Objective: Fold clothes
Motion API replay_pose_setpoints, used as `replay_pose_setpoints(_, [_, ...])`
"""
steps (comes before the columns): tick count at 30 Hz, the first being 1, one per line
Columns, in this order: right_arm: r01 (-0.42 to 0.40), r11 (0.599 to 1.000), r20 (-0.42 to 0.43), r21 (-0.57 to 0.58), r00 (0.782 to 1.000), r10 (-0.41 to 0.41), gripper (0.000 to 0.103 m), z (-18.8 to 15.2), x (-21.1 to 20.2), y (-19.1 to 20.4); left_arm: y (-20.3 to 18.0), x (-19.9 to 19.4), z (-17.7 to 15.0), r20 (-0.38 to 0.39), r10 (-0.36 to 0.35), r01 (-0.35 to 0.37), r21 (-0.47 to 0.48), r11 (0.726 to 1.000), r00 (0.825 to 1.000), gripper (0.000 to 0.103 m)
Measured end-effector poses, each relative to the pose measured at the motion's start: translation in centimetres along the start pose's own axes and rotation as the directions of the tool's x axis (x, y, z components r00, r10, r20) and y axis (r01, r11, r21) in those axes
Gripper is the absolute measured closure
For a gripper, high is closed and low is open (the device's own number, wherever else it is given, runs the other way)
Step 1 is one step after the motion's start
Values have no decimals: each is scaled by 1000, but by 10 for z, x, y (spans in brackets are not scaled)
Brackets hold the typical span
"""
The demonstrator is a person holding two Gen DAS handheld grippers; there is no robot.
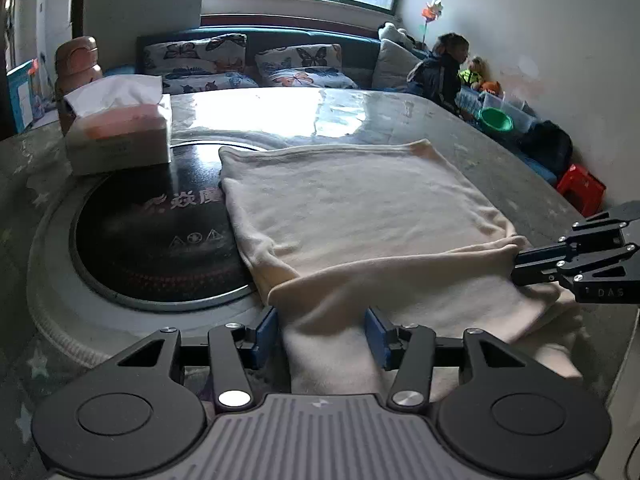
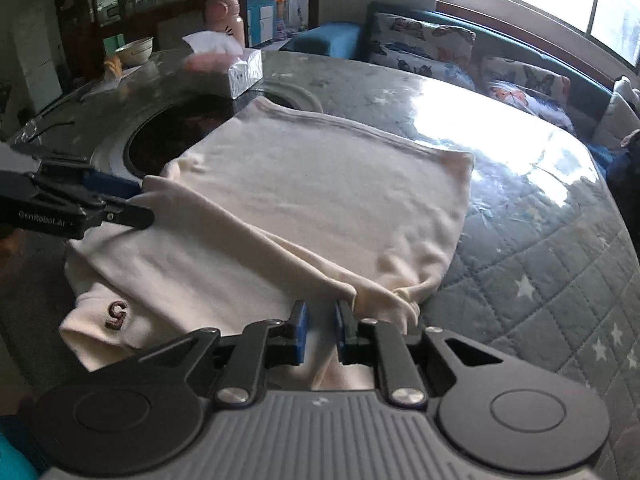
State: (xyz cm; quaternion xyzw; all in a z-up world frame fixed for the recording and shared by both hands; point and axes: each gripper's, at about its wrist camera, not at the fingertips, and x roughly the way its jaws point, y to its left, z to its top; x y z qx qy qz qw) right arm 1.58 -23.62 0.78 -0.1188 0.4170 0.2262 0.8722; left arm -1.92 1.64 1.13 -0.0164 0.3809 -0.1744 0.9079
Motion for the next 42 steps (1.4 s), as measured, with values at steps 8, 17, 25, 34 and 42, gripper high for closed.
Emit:
replay_pose_setpoints(8, [-26, 997, -14, -68, 1000, 25, 83, -11, -3, 18, -32, -36, -17, 12, -86, 85, 98, 992, 996, 50])
replay_pose_setpoints(17, [-20, 994, -37, -112, 999, 16, 72, -22, -29, 23, -71, -47, -43, -26, -149, 151, 238, 960, 989, 42])
replay_pose_setpoints(25, [15, 958, -34, -288, 999, -26, 45, -48, -58, 39, -82, -41, -46, -25, -123, 124, 305, 944, 992, 83])
replay_pose_setpoints(34, [-2, 884, 33, -468, 999, 19, 38, -64, -48, 69, -68, -39, 2, 31, -150, 138, 246, 959, 988, 89])
replay_pose_setpoints(42, [-71, 931, 34, -359, 995, 90, 83, -33, -23, 56, -55, -26, 12, 12, -161, 155, 212, 965, 987, 89])
